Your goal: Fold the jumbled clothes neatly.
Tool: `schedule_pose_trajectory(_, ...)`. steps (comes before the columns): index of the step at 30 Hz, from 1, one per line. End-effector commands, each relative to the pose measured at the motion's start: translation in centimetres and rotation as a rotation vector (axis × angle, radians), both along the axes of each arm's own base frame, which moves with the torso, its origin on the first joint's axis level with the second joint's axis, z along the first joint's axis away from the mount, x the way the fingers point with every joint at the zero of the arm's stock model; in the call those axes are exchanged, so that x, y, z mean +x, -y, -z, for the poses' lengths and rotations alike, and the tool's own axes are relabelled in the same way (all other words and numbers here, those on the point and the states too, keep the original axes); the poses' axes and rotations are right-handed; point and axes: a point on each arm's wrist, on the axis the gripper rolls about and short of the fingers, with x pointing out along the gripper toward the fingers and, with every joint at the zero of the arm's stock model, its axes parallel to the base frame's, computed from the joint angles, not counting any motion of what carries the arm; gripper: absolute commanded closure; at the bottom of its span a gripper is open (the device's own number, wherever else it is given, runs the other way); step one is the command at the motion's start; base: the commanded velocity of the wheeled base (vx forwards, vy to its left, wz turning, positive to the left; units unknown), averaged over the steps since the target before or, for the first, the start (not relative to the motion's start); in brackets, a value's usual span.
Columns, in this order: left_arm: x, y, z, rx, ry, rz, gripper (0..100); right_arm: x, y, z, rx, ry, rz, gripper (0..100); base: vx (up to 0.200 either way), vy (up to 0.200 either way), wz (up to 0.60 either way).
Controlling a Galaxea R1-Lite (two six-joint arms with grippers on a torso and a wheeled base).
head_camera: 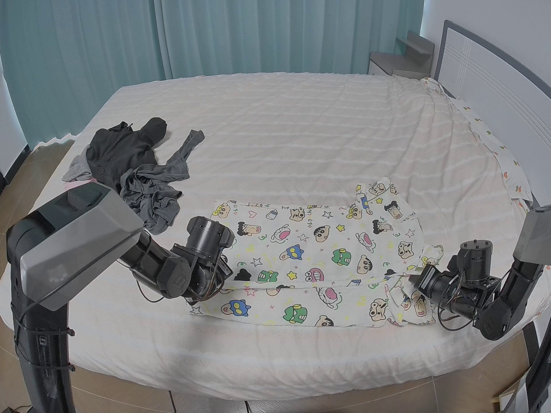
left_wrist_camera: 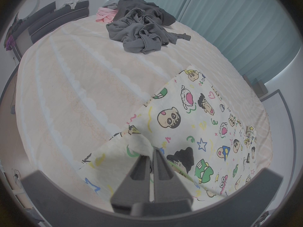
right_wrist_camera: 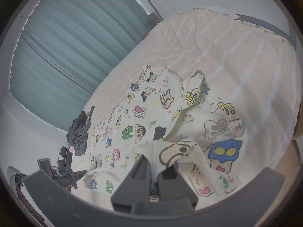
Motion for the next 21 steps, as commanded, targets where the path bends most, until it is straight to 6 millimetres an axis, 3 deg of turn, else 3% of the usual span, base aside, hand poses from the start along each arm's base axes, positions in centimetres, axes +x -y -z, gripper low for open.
schedule_pose_trajectory(1,0.38,0.19,0.87,0.006,-0.011,0.0,100,0.29,0.14,0.85,-0.009,-0.01,0.014,100,0.0,0.0,0.0)
schedule_pose_trajectory(10,0.58,0.29,0.72,0.002,-0.003,0.0,100,0.67,0.3,1.8,-0.023,-0.012,0.041,100,0.0,0.0,0.0)
schedule_pose_trajectory(11,0.58,0.28,0.59,0.0,0.0,0.0,0,0.7,0.34,1.72,-0.021,-0.003,0.043,100,0.0,0.0,0.0)
schedule_pose_trajectory(21,0.34,0.3,0.34,0.003,0.003,0.0,0,0.76,0.37,1.66,-0.012,0.001,0.047,100,0.0,0.0,0.0)
